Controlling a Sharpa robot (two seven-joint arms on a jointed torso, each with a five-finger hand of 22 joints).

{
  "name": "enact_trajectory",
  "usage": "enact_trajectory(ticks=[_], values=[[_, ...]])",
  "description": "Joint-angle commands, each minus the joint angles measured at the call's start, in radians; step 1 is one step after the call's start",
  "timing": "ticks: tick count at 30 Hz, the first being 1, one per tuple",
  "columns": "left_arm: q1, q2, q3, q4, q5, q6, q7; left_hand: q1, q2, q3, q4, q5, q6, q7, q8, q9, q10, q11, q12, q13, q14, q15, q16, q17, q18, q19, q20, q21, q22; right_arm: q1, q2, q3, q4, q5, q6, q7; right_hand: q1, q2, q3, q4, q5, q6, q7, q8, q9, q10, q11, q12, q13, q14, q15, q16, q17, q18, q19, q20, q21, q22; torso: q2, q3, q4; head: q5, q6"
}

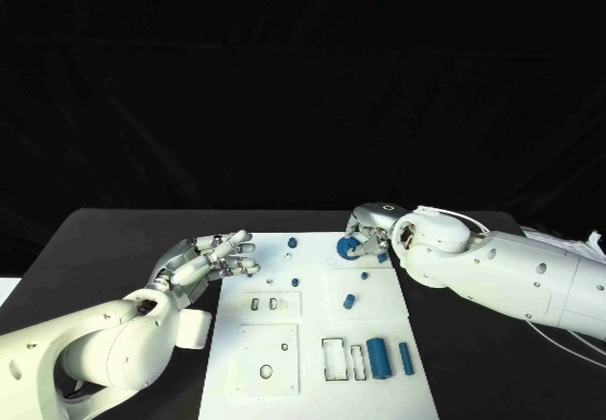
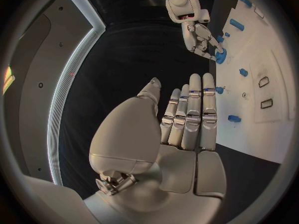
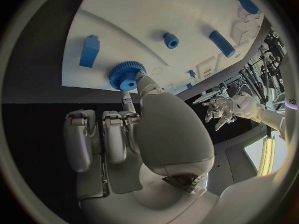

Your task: Assemble the parts on the task board

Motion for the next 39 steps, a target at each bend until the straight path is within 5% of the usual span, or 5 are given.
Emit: enact_trajectory(ticks=[1, 19, 39], values=[[0.001, 0.002, 0.001, 0.002, 0.001, 0.021, 0.004, -0.002, 0.010, -0.001, -0.006, -0.004, -0.002, 0.004, -0.006, -0.001, -0.007, 0.000, -0.004, -0.001, -0.003, 0.003, -0.005, 0.001, 0.012, 0.003, 0.001, -0.005, -0.001, -0.011, 0.001, -0.008, 0.005, -0.051, -0.035, -0.011, 0.011, 0.024, 0.025, -0.014, -0.007, 0.064, -0.039, 0.032, 0.023, 0.104, -0.008, 0.005, 0.263, 0.104, -0.007, 0.005, 0.263, -0.009, 0.074, -0.011, 0.009, 0.207, 0.000, 0.0002, 0.0024, -0.001, 0.001], [0.001, 0.007, 0.001, -0.001, 0.001, 0.023, 0.004, -0.001, 0.010, -0.001, -0.006, -0.003, -0.002, 0.003, -0.007, -0.001, -0.007, 0.000, -0.004, -0.001, -0.003, 0.003, -0.006, 0.001, 0.012, 0.002, 0.001, -0.005, -0.001, -0.009, 0.067, -0.008, 0.115, -0.099, -0.166, -0.014, -0.012, 0.022, 0.055, -0.031, 0.015, 0.063, -0.041, 0.028, 0.027, 0.104, -0.011, 0.005, 0.263, 0.104, -0.012, 0.005, 0.263, -0.014, 0.085, -0.018, 0.018, 0.228, 0.000, -0.0010, 0.0030, 0.009, 0.006], [0.001, 0.010, 0.001, -0.001, 0.001, 0.025, 0.003, -0.001, 0.010, -0.001, -0.006, -0.003, -0.002, 0.003, -0.007, -0.001, -0.007, 0.000, -0.004, -0.001, -0.003, 0.003, -0.006, 0.001, 0.012, 0.002, 0.001, -0.005, -0.001, -0.020, 0.197, -0.037, 0.025, -0.115, -0.132, -0.007, -0.035, 0.013, 0.070, -0.040, 0.004, 0.054, -0.036, 0.018, 0.026, 0.104, -0.007, 0.005, 0.263, 0.104, -0.009, 0.005, 0.263, -0.015, 0.087, -0.017, 0.020, 0.233, 0.001, 0.0000, 0.0022, 0.016, 0.000]])
